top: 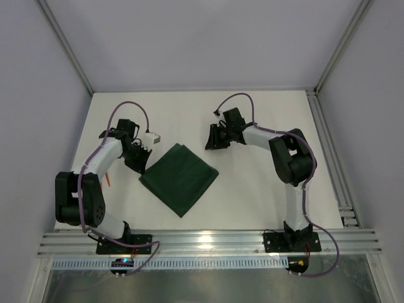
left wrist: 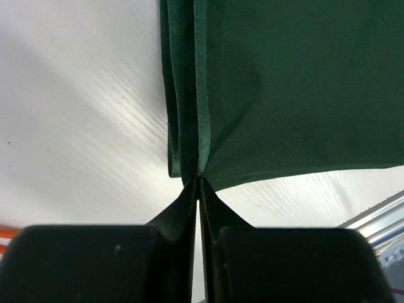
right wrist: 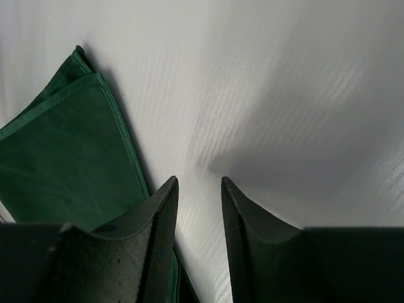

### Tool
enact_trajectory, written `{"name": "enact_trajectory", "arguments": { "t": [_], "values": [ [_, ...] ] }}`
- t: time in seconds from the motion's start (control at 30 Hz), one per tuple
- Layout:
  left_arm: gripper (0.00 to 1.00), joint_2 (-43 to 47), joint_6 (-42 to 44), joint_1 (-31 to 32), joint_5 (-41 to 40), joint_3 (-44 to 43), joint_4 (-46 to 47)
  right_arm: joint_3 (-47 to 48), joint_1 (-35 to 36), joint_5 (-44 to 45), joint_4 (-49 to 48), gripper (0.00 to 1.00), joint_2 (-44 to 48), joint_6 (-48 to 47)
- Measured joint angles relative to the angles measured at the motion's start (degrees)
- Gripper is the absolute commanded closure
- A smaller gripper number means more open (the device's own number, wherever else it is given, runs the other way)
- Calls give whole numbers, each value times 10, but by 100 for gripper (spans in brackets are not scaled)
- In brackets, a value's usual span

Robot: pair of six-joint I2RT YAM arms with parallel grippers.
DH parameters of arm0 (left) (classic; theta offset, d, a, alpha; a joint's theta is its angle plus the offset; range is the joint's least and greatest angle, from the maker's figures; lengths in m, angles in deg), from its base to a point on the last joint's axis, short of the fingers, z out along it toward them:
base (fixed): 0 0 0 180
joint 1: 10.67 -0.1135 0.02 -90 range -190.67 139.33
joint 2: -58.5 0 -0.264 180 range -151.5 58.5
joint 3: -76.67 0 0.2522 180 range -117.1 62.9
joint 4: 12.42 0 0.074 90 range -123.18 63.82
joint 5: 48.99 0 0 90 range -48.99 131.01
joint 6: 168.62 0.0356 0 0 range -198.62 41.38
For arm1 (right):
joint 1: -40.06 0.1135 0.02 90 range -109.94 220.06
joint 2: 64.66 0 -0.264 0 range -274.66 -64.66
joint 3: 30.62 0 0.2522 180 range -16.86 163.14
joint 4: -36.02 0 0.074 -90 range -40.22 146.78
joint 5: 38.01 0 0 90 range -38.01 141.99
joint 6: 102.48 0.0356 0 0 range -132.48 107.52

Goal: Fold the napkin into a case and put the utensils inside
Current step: Smooth out the square-folded napkin at the center of the board.

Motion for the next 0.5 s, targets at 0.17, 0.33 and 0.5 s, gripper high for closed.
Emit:
{"name": "enact_trajectory", "arguments": {
  "t": [0.17, 0.33, 0.5],
  "values": [
    [96, 8, 10, -1, -15, 17, 14, -32, 3, -2, -1, 62, 23, 1],
    [95, -36, 12, -10, -32, 39, 28, -97, 20, 14, 4, 61, 94, -3],
    [92, -39, 12, -16, -48, 42, 37, -151, 46, 25, 3, 58, 172, -14]
  ]
}}
